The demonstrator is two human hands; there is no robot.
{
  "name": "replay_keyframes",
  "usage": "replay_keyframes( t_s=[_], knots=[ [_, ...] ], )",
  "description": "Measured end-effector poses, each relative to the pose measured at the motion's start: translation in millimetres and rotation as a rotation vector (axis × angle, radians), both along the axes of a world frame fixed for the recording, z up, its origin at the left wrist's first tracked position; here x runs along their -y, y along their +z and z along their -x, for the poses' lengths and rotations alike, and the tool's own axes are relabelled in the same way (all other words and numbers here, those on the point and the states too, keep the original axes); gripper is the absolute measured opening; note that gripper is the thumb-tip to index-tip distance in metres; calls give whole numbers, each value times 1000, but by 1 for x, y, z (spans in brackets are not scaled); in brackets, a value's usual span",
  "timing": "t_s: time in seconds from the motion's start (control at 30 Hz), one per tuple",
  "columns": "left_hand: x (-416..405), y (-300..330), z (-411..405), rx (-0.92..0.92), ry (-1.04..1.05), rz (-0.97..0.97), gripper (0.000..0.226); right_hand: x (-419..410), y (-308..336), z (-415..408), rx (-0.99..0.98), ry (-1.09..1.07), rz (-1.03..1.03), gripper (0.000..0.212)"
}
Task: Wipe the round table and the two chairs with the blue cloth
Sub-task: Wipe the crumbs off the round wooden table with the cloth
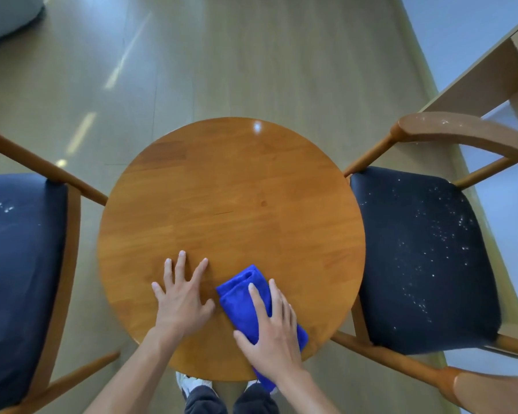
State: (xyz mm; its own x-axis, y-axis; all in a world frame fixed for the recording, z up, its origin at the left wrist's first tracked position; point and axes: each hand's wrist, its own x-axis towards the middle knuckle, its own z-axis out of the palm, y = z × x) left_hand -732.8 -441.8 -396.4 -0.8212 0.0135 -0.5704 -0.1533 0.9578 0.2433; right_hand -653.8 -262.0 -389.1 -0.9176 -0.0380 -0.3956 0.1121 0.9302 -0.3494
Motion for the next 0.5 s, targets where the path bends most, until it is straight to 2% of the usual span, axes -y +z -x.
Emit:
replay_keyframes(
  t_s=[0.13,0.27,0.43,0.5],
  knots=[
    [-15,14,-19,-130,119,-24,59,-15,2,-9,36,-191,13,74],
    [-34,19,-37,-159,70,-131,48,-14,8,-10,36,-255,21,63],
    [-36,16,-28,-94,140,-215,47,-29,8,-18,140,-279,4,76],
    [-40,17,-22,-14,276,-300,52,-31,7,-22,168,-270,-19,80]
  ],
)
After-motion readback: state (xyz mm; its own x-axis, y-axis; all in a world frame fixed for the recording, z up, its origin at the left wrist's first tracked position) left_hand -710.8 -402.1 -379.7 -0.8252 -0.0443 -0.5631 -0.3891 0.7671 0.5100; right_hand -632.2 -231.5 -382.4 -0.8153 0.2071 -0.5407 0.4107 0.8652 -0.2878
